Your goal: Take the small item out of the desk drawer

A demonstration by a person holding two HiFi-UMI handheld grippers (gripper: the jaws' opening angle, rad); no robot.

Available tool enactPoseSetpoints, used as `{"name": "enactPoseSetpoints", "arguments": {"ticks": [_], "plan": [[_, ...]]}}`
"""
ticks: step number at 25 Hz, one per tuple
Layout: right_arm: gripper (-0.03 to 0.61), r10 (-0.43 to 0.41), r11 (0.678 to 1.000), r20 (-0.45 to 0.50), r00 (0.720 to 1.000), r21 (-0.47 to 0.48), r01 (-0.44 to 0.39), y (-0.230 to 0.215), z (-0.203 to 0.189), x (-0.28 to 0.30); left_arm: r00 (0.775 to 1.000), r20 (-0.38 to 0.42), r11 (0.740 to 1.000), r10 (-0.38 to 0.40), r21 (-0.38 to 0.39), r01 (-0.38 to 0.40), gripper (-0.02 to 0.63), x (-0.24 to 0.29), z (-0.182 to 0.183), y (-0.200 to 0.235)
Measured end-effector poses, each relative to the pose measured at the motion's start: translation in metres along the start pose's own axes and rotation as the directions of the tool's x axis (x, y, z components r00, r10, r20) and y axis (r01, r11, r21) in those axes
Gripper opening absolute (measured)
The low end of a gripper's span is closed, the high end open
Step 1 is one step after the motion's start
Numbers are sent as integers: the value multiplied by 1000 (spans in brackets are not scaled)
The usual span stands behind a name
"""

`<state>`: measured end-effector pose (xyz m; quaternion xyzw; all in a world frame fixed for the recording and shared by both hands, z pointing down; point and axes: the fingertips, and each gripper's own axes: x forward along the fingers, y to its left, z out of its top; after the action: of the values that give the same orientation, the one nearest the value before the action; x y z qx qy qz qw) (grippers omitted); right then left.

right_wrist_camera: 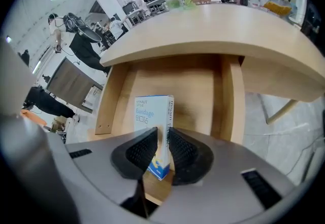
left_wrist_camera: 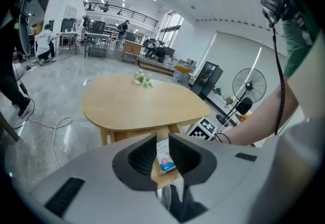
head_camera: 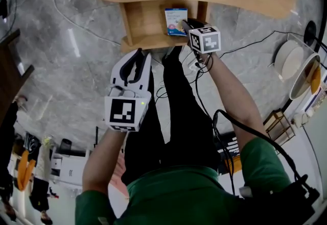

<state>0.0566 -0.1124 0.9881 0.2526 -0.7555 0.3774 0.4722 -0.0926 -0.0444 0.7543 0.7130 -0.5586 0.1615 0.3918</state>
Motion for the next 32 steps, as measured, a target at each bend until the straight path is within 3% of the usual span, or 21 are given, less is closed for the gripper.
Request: {"name": "enactPoseSetpoints", "arguments": {"ticks": [5, 13, 23, 28, 32], "plan": [[89, 29, 1000, 57, 998, 10, -29, 11, 25, -33, 1000, 30, 999, 4, 32, -5, 86, -10, 28, -6], [55, 85, 988, 230, 970, 108, -112, 24, 106, -96, 996, 89, 999, 15, 39, -19, 86, -27, 70, -10], [32, 153, 978, 265, 952, 95, -184, 30, 144, -119, 996, 84, 999, 40, 17, -42, 86, -41, 63, -9], [32, 123, 971, 337, 934, 155, -184, 15, 168, -122, 994, 91, 998, 60, 5, -60, 86, -46, 68, -7], [31, 98, 951, 420, 902, 229, -210, 2, 200, -116, 992, 95, 997, 82, -8, -82, 86, -50, 67, 3]]}}
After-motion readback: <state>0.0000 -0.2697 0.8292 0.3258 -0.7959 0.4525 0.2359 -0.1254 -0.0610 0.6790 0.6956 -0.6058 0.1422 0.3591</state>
